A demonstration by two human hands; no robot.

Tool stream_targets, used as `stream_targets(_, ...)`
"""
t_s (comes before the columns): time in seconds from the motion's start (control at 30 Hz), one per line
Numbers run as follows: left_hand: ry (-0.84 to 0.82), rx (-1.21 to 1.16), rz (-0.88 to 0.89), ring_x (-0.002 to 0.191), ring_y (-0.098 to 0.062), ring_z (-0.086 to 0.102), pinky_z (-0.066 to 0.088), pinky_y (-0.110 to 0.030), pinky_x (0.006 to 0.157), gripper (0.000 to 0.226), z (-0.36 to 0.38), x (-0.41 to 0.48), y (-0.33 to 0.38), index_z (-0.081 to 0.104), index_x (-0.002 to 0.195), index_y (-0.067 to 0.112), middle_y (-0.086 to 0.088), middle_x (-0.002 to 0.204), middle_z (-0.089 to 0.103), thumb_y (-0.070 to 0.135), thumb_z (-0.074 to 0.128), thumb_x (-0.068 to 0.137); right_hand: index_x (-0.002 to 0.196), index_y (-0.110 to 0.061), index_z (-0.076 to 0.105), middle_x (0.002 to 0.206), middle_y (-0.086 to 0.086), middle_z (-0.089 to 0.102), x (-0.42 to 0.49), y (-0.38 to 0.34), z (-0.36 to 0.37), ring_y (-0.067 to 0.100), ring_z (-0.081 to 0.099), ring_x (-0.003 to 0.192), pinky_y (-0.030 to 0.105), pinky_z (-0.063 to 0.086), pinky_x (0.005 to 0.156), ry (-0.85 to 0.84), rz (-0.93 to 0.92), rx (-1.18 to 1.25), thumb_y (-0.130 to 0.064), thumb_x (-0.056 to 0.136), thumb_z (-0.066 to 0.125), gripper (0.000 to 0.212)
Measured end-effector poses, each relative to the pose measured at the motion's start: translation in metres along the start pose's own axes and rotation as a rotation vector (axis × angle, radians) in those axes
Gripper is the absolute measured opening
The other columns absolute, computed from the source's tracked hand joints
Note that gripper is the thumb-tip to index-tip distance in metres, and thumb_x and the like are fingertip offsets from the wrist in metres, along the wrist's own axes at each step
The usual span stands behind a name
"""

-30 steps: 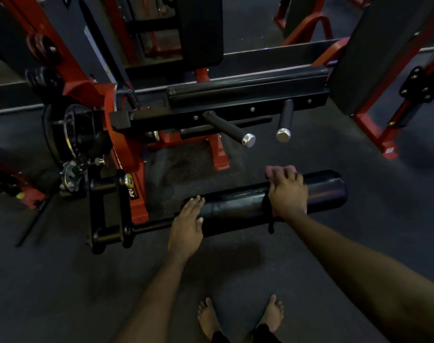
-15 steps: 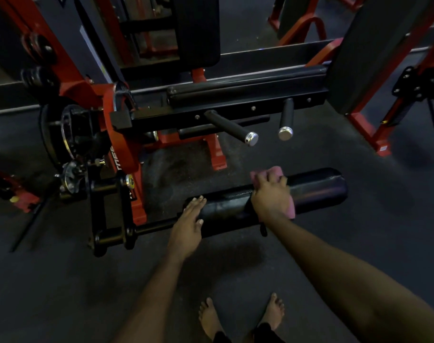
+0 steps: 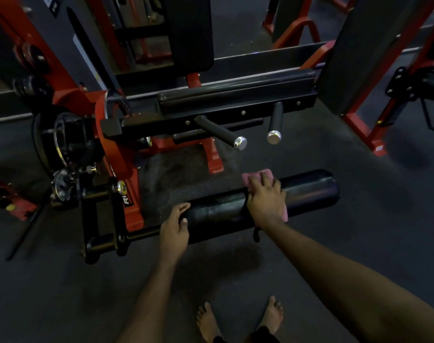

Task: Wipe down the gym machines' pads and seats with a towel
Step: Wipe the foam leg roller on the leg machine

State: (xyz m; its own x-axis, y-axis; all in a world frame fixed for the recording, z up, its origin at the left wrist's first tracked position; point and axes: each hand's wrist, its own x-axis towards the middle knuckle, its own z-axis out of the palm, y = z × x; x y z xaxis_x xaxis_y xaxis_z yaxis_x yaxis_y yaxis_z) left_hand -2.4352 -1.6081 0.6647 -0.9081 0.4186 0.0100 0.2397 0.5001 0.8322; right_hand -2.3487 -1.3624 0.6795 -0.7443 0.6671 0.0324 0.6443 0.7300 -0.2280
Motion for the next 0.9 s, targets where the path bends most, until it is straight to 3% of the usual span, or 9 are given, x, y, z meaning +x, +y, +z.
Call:
stream_targets(0.13,0.018,0.013,-0.025,0.119,-0.014,0.061,0.045,-0.031,0.105,0.036,-0.003,0.010,0.000,0.062,0.123,0.013,0.005,0.125,0.069,-0.006,0.049,0.097,0.122,-0.023,0.060,0.128,0.011,0.055,-0.018,-0.056,0.009,0.036,0.047,0.109,0.047,0.045,0.094,-0.016,-0.052,0.030,-0.022,0.083,0.061,0.040)
stream_targets(0.23,0.174,0.011,-0.050,0.109,-0.021,0.066,0.049,-0.031,0.094,0.029,0.002,0.013,0.013,0.065,0.116,0.011,-0.003,0.113,0.072,-0.003,0.045,0.100,0.128,-0.029,0.059,0.134,0.004,0.057,-0.022,-0.061,0.007,0.031,0.047,0.110,0.044,0.045,0.093,-0.027,-0.201,0.137,-0.040,0.095,0.052,0.036)
stream_targets(0.33,0.350,0.081,-0.089,0.098,-0.027,0.063,0.046,-0.032,0.080,0.023,0.028,0.016,0.047,0.066,0.113,0.014,-0.010,0.106,0.067,0.009,0.047,0.101,0.135,-0.029,0.060,0.138,0.002,0.060,-0.009,-0.027,-0.007,0.030,0.052,0.114,0.041,0.046,0.095,-0.022,-0.123,0.356,-0.052,0.101,0.033,0.049)
stream_targets(0.43,0.305,0.212,-0.005,0.108,-0.031,0.058,0.048,-0.043,0.091,0.032,0.075,0.018,0.088,0.066,0.116,0.014,-0.011,0.116,0.065,0.033,0.046,0.099,0.124,-0.013,0.068,0.131,0.012,0.065,-0.004,0.030,-0.006,0.033,0.054,0.118,0.042,0.045,0.096,0.163,0.125,0.339,-0.033,0.098,0.049,0.038)
stream_targets(0.53,0.077,0.472,-0.025,0.141,-0.038,0.036,0.034,-0.056,0.113,0.059,0.131,0.018,0.118,0.058,0.137,0.025,-0.011,0.150,0.047,0.060,0.039,0.092,0.123,-0.007,0.068,0.133,0.018,0.062,-0.012,0.058,0.008,0.038,0.052,0.121,0.046,0.049,0.094,0.114,0.059,0.155,-0.014,0.086,0.066,0.038)
stream_targets(0.63,-0.029,0.648,-0.045,0.147,-0.045,0.018,0.027,-0.057,0.117,0.051,0.159,0.017,0.125,0.052,0.141,0.034,-0.006,0.156,0.037,0.050,0.049,0.093,0.128,-0.009,0.065,0.136,0.017,0.060,-0.015,0.059,0.011,0.038,0.051,0.125,0.048,0.050,0.092,0.080,0.028,0.115,-0.016,0.084,0.069,0.044)
stream_targets(0.73,0.010,0.653,0.013,0.138,-0.041,0.033,0.039,-0.053,0.108,0.041,0.142,0.018,0.113,0.061,0.132,0.031,-0.006,0.143,0.051,0.036,0.055,0.092,0.130,-0.011,0.063,0.139,0.016,0.057,-0.015,0.057,0.011,0.037,0.049,0.128,0.049,0.049,0.093,0.071,0.035,0.068,-0.017,0.085,0.067,0.046)
stream_targets(0.8,0.056,0.686,-0.051,0.127,-0.037,0.043,0.044,-0.048,0.099,0.036,0.113,0.022,0.094,0.065,0.125,0.028,-0.006,0.133,0.058,0.032,0.056,0.091,0.133,-0.013,0.061,0.142,0.015,0.056,-0.016,0.059,0.011,0.036,0.047,0.132,0.050,0.048,0.095,0.063,0.037,0.061,-0.019,0.089,0.064,0.044)
stream_targets(0.9,0.107,0.736,-0.189,0.126,-0.035,0.043,0.047,-0.047,0.098,0.033,0.064,0.029,0.065,0.063,0.123,0.022,-0.007,0.131,0.057,0.032,0.053,0.094,0.137,-0.013,0.059,0.146,0.015,0.053,-0.019,0.059,0.013,0.036,0.045,0.136,0.051,0.046,0.099,0.051,0.031,0.069,-0.020,0.094,0.060,0.044)
